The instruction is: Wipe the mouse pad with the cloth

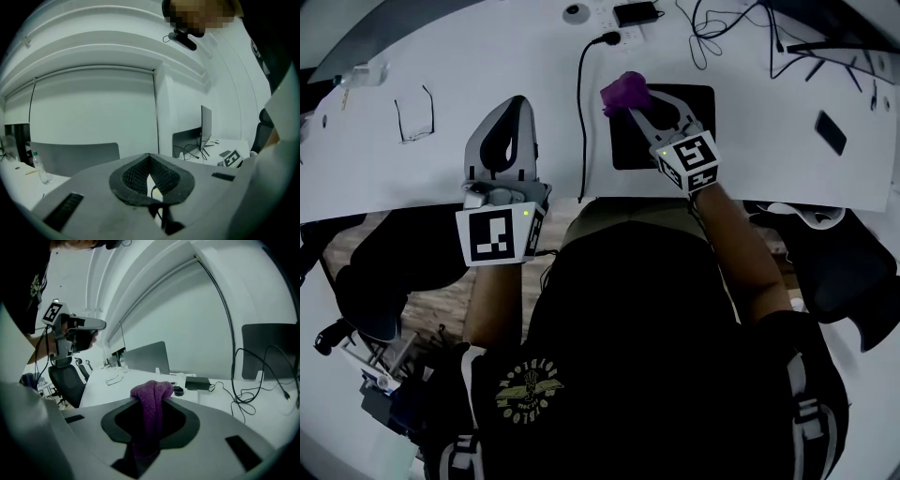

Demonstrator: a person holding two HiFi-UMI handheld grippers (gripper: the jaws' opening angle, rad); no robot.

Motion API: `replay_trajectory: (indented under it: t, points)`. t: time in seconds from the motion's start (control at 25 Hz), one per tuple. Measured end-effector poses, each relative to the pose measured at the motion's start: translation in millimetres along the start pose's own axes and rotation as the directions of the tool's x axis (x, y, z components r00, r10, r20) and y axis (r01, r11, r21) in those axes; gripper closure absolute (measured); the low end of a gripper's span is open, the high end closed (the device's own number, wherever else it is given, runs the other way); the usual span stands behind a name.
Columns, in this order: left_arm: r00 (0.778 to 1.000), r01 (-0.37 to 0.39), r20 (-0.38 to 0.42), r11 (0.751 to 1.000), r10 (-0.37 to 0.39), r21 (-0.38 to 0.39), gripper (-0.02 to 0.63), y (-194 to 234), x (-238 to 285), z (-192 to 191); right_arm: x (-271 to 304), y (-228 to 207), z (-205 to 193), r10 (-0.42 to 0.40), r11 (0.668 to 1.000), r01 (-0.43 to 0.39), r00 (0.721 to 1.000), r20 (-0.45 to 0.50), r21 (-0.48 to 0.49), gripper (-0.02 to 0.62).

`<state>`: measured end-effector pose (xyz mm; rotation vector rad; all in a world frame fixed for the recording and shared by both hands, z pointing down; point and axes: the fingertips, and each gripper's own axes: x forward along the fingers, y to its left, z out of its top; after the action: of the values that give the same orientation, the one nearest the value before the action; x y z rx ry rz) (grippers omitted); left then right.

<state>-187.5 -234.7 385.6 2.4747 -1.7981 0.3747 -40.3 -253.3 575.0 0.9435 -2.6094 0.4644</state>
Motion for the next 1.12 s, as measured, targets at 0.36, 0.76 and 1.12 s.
replay_trajectory:
  t: [0.36,0.76,1.12]
  points:
    - [1.000,0.018,-0.006,1.000,-0.018,-0.003,0.604,-7.2,13.3,-11.0,39.6,-8.3,-62.6,-0.039,0.998,0.047,0.987,-0.153,0.050,0.505]
    - [0.998,0.056,-0.013,0.998,-0.056,0.004,0.604,-20.8,29.0,-8.8,-2.4,-82.4,-108.8,-0.255,0.962,0.271,0.914,-0.316,0.009,0.505]
    - [0.995,0.104,0.006,0.994,-0.104,0.019,0.604,-40.3,37.9,3.4,-60.6,-139.5,-125.2,-0.396,0.913,0.403,0.847,-0.354,-0.058,0.505]
